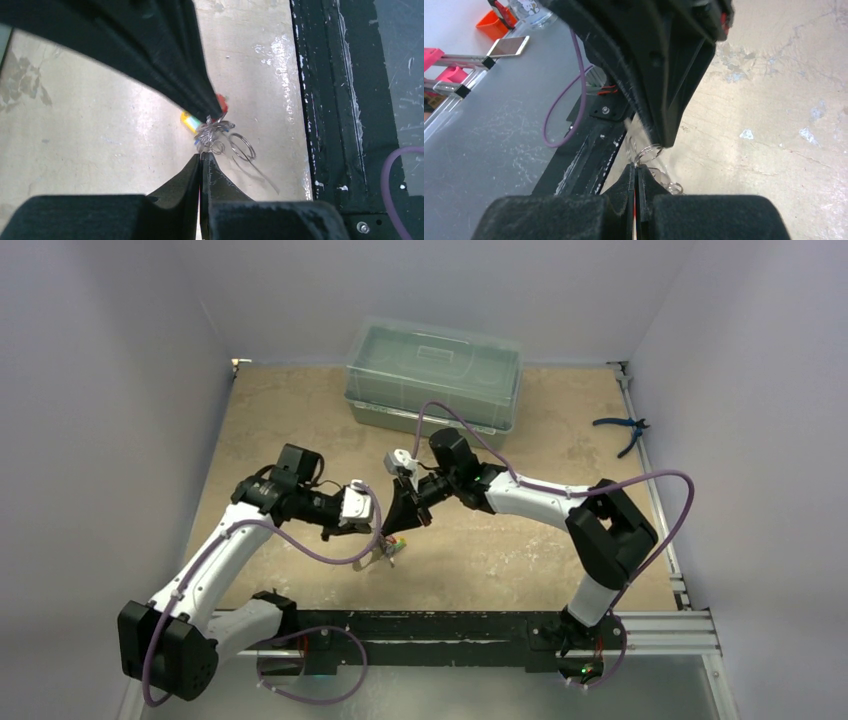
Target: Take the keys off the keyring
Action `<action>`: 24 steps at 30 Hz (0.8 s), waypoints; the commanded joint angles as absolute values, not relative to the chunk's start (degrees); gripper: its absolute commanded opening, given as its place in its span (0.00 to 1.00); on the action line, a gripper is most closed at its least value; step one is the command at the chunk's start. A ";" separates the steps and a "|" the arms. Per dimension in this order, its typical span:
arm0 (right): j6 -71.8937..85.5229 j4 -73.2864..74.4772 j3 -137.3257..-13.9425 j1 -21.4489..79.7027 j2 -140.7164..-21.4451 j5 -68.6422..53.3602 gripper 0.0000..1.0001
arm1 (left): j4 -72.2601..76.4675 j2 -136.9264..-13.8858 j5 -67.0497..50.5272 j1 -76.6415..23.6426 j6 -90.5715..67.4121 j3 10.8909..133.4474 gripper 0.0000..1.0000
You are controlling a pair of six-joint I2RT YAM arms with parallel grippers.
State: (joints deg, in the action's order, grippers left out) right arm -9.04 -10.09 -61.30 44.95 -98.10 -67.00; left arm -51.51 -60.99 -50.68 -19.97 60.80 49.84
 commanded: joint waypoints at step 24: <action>-11.01 -4.60 -61.85 44.38 -94.85 -66.77 0.00 | -55.12 -62.40 -60.15 -15.20 59.39 50.08 0.34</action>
State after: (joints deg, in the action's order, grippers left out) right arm -13.21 -3.05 -59.18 44.58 -97.27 -65.54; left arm -56.62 -63.07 -56.23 -14.46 64.07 48.97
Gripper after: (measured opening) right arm 0.011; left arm 0.333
